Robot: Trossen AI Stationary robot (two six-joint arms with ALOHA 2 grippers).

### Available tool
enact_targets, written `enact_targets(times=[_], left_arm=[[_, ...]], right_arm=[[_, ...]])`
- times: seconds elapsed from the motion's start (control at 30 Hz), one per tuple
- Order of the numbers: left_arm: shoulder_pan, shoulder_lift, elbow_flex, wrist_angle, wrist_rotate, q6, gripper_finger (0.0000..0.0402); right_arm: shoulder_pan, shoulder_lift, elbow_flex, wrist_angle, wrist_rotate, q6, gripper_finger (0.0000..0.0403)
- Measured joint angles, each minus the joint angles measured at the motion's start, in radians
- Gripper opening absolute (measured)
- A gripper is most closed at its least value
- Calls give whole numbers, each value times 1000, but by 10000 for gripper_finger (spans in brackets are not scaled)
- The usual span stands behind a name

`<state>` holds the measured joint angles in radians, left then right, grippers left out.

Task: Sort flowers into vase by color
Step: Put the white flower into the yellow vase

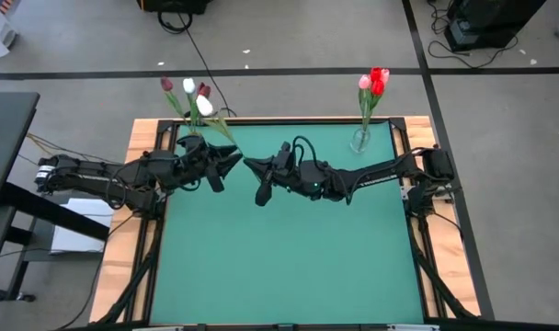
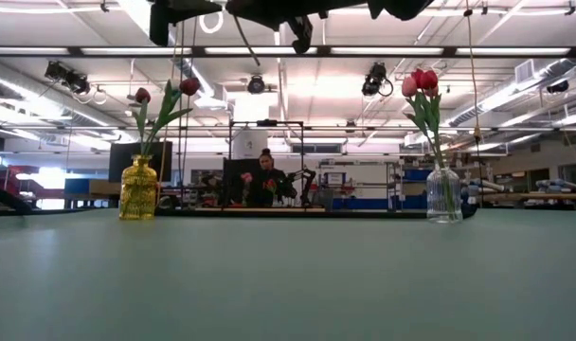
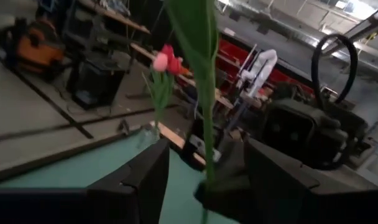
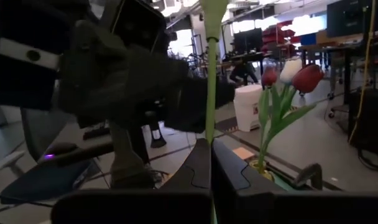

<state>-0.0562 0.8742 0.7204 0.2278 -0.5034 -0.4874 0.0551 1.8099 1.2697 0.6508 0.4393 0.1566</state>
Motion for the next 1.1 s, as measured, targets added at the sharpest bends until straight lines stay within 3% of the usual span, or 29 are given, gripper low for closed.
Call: enact_targets(times=[0.2,0.3,0.47,0.53,0.6,0.87,1.1], left_arm=[[22,-1,0,96,1,98,217],[34,0,0,107,8,117,198],[55,0,0,105,36,158,105],[61,-6,0,87,41,205,45],[72,-19,0,48,46,235,16],[169,-107,0,-246,-162,291,8],[333,-179,0,-466,-244,232,8]], right_arm=[[1,1,0,-8,-58,-3,3],[2,1,0,-15,-59,-4,3],[0,2,0,-29,-81,23,13],[-5,2,0,-50,-94,55,30],[-13,2,0,-97,-107,115,55],[-66,2,0,-549,-261,414,156],[-68,3,0,-718,-332,318,179]])
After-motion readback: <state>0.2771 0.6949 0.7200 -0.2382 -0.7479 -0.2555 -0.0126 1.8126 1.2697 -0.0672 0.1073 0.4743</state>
